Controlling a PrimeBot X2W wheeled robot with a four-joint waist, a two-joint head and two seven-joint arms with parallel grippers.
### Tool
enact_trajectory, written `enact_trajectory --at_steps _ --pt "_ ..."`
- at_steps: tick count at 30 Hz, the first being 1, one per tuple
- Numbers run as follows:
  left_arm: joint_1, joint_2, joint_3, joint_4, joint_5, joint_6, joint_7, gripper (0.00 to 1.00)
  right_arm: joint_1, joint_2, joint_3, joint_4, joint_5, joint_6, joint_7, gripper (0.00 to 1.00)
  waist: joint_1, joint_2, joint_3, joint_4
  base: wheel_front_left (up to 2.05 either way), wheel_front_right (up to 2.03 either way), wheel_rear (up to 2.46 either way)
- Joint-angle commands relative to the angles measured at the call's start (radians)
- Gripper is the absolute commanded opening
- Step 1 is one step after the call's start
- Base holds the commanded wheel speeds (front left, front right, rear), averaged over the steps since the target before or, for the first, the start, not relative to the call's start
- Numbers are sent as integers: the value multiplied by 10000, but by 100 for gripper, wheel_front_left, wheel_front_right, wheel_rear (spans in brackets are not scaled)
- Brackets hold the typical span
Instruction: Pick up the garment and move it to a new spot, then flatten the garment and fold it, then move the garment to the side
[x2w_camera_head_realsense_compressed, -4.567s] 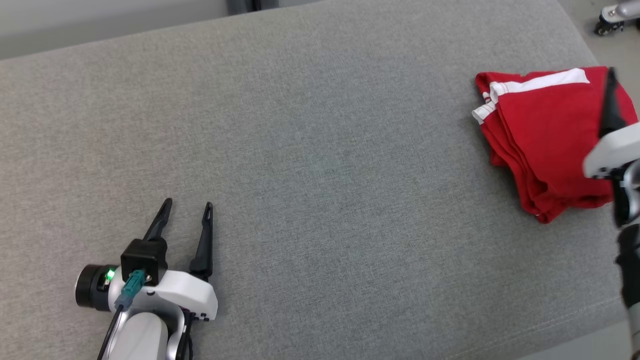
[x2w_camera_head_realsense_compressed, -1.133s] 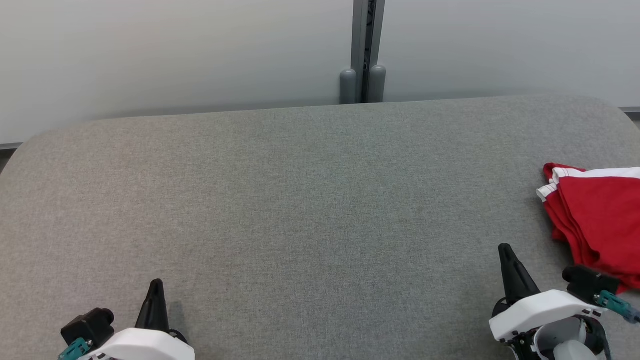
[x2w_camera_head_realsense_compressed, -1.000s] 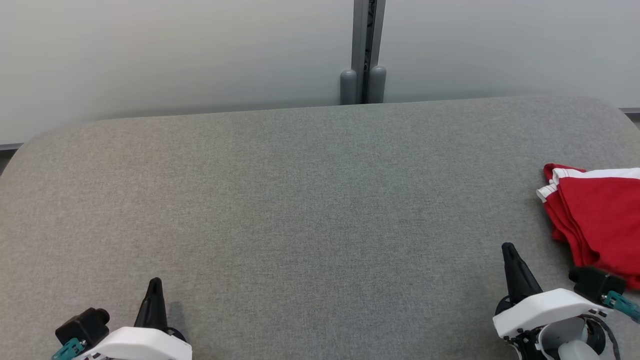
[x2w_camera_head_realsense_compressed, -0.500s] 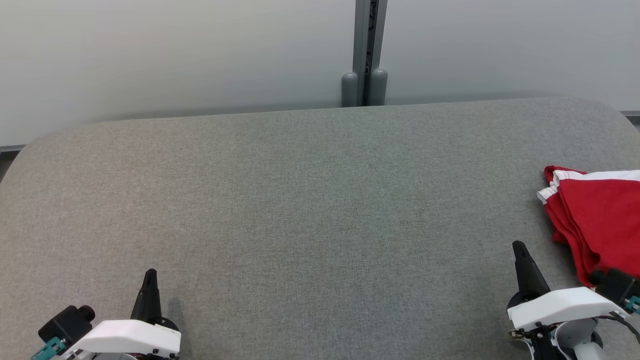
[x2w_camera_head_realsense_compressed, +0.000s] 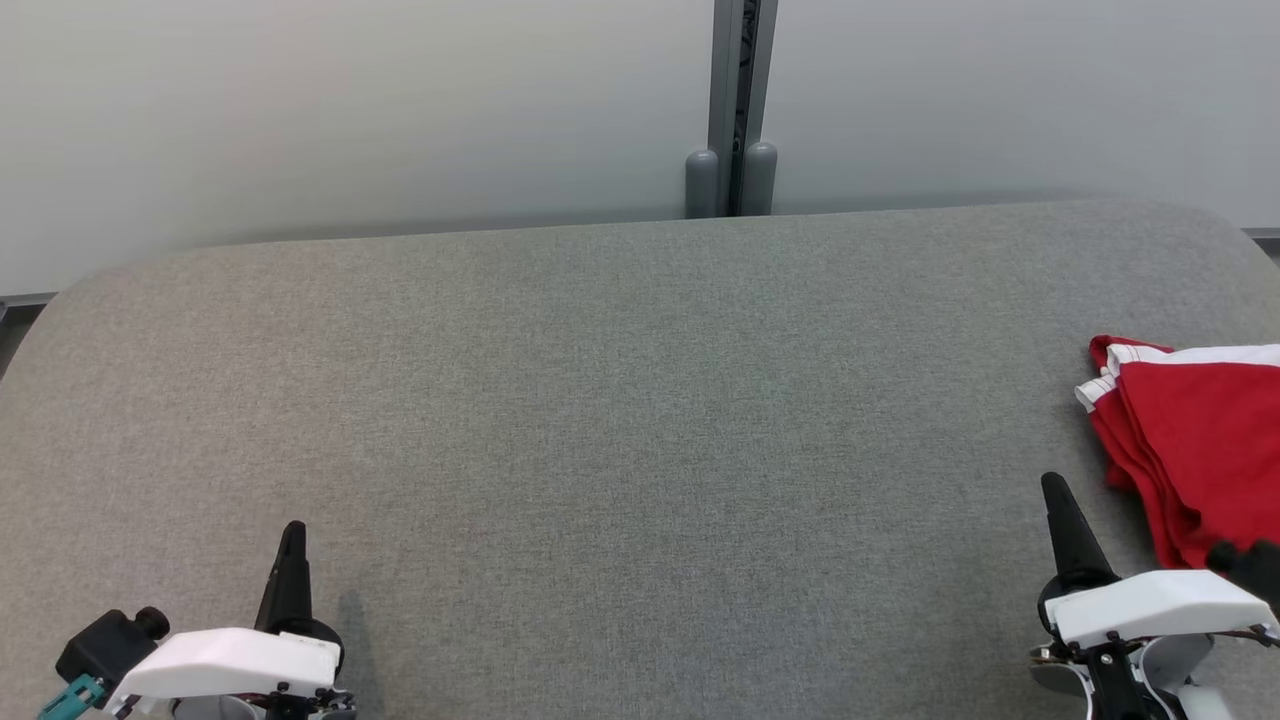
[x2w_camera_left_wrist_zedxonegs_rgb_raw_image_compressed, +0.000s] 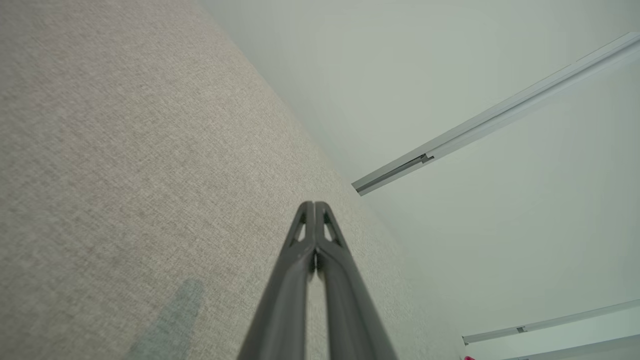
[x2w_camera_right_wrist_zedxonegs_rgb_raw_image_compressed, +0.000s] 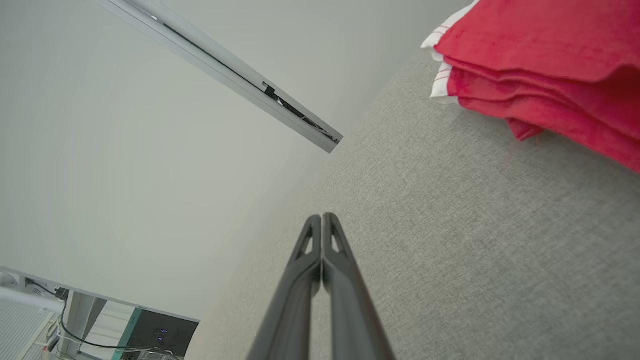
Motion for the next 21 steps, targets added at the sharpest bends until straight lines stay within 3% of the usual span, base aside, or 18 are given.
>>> enact_trajectory --at_steps 1,21 --pt "-259 67 77 -168 -295 -93 64 0 3 -87 -59 -194 302 1 87 0 0 -1 -6 3 0 0 0" --pt "-347 83 256 -486 -2247 -343 591 0 153 -111 -366 -623 2314 2 607 0 0 -1 -97 49 0 0 0"
